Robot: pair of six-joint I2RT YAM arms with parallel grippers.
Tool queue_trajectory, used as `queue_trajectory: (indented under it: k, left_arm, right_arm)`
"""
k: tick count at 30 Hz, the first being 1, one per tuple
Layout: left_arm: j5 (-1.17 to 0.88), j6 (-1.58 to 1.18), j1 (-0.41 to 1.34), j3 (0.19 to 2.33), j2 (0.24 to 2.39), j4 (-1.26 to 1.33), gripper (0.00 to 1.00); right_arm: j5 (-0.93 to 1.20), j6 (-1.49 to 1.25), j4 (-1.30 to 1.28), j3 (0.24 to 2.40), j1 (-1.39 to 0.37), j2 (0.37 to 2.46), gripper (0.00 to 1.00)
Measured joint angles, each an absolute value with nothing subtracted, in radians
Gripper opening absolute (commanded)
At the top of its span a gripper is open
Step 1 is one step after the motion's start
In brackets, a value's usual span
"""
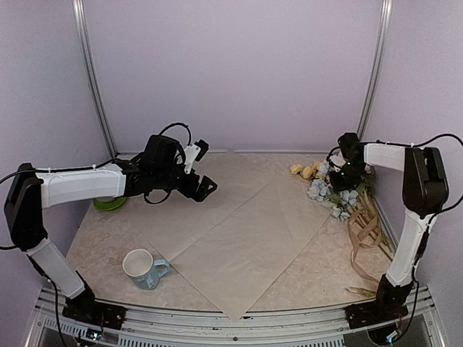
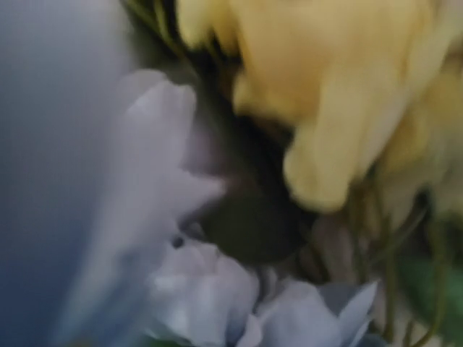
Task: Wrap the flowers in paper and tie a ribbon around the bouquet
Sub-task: Pick up the fake flower from the corner of the board.
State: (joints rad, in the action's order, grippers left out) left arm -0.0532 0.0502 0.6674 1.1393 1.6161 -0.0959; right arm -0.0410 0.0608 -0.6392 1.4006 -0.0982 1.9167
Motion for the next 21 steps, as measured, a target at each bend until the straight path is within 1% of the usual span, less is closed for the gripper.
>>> queue_trajectory:
  k: [4, 9, 12, 15, 19, 20, 21]
  left_arm:
    - [-0.052, 0.054, 0.681, 1.140, 1.616, -0.096, 0.99]
    - [-0.052, 0.059, 0.699, 1.141, 1.616, -0.096, 0.99]
    - [-0.048, 0.061, 0.712, 1.143, 1.614, -0.094, 0.99]
    - [-0.048, 0.070, 0.733, 1.143, 1.605, -0.086, 0.99]
    - [-0.056, 0.089, 0.765, 1.143, 1.577, -0.052, 0.99]
    - [-0.058, 0.093, 0.771, 1.142, 1.570, -0.040, 0.99]
    - [-0.061, 0.098, 0.778, 1.139, 1.561, -0.023, 0.99]
  right_arm:
    - [-0.044, 0.091, -0.635, 1.448, -0.098, 1.898, 0.00]
    - [-0.034, 0.124, -0.606, 1.501, -0.098, 1.779, 0.00]
    - [0.022, 0.120, -0.558, 1.549, -0.098, 1.679, 0.00]
    - [0.125, 0.096, -0.481, 1.559, -0.098, 1.556, 0.00]
    - [0.302, 0.034, -0.305, 1.477, -0.098, 1.360, 0.00]
    - [0.345, 0.014, -0.234, 1.431, -0.098, 1.309, 0.00]
    - [0.411, -0.015, -0.110, 1.345, -0.100, 1.233, 0.00]
